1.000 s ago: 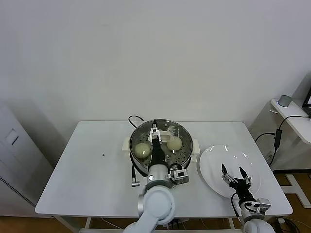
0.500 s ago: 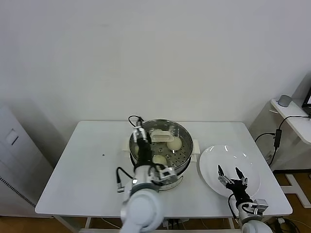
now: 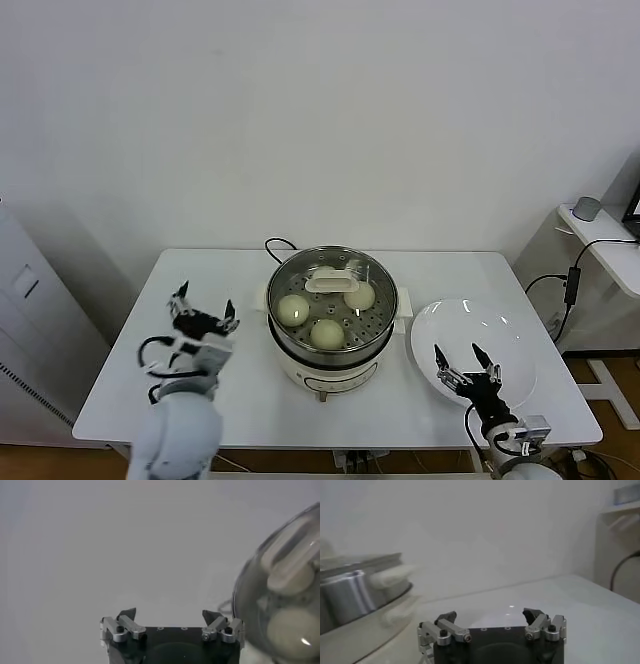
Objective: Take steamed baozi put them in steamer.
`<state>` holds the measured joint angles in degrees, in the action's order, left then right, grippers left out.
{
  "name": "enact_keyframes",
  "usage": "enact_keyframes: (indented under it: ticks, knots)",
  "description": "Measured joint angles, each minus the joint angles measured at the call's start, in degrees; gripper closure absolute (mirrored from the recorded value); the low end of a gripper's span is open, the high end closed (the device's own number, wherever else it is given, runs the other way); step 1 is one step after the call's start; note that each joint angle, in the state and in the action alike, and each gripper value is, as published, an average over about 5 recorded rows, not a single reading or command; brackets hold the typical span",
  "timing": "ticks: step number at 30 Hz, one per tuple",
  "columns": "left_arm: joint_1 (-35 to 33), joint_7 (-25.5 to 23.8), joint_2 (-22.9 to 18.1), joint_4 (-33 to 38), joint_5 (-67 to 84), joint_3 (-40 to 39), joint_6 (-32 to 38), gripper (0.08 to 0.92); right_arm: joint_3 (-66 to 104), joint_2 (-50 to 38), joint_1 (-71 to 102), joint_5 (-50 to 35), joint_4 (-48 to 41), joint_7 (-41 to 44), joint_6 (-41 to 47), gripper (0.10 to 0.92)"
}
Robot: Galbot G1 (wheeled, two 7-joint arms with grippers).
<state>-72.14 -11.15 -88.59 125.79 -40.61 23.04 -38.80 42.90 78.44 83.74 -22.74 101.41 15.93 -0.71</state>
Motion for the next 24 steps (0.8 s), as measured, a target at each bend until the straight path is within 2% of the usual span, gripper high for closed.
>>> enact_keyframes:
  ticks: [5,13,18,24]
  knots:
    - [-4.4,2.2,0.1,-1.0,11.8,4.7,10.6,0.177,-0.3,0.4,2.2,0.3,2.5,-1.0,0.4,0.203]
    - [-12.1,7.4,-0.2,-2.6,21.3,7.9,27.0,0.177,-1.7,0.7,5.9,0.0,5.5,-2.9,0.2,0.203]
    - [-16.7,9.3,0.0,-2.7,24.9,8.5,31.4,0.177,-2.2,0.2,8.3,0.2,7.3,-4.3,0.4,0.203]
    - [-21.3,10.3,0.0,-2.0,27.6,8.5,32.4,0.177,-2.5,0.0,10.1,0.5,9.3,-5.3,1.0,0.203]
